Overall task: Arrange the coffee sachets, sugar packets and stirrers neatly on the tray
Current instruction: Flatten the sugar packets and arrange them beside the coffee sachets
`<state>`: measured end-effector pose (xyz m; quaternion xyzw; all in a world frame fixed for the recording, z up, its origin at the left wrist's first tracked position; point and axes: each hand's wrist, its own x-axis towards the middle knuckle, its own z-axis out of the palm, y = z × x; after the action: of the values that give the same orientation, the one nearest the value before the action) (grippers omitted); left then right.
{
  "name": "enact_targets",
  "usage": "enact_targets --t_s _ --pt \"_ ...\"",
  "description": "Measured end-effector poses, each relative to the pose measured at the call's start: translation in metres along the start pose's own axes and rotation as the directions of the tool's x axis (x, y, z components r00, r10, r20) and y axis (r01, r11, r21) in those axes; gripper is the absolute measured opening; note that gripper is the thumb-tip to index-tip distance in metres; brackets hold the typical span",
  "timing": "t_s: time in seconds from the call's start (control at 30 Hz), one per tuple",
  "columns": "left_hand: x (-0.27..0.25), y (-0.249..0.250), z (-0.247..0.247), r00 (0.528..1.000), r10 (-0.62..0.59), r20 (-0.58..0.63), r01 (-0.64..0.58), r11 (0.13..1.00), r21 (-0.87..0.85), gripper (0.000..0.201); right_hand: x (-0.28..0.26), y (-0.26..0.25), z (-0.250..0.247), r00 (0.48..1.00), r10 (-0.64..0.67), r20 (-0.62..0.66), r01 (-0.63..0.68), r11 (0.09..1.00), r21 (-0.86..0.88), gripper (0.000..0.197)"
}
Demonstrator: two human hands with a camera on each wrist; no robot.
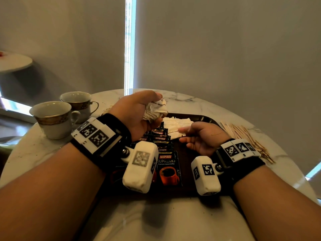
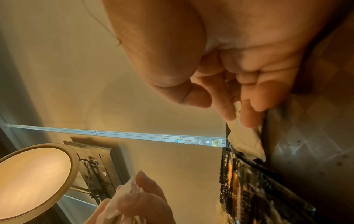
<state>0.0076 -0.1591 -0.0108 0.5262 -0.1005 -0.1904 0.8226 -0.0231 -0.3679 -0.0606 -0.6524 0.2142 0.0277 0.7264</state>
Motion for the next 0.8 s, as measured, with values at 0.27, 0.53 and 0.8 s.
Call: enact_targets --t_s 0.27,0.53,0.8 --pt "0.0002 -0.0010 0.0006 1.000 -0.004 -0.001 0.004 1.000 0.000 0.017 -0.0019 -0.0005 0.0012 1.000 0.018 -0.001 -0.018 0.999 -0.027 0.032" --pt "0.0007 -0.0014 -0.0004 1.000 -0.011 -0.004 0.011 1.000 0.017 0.020 -0.0053 -0.0034 0.0026 1.000 0.004 0.011 -0.003 1.000 -0.022 0.029" --pt "-0.0005 -0.0015 0.0006 1.000 -0.013 0.007 0.013 1.000 0.011 0.021 -0.0076 -0.0053 0.0042 0.999 -0.019 -0.042 0.019 1.000 -0.008 0.025"
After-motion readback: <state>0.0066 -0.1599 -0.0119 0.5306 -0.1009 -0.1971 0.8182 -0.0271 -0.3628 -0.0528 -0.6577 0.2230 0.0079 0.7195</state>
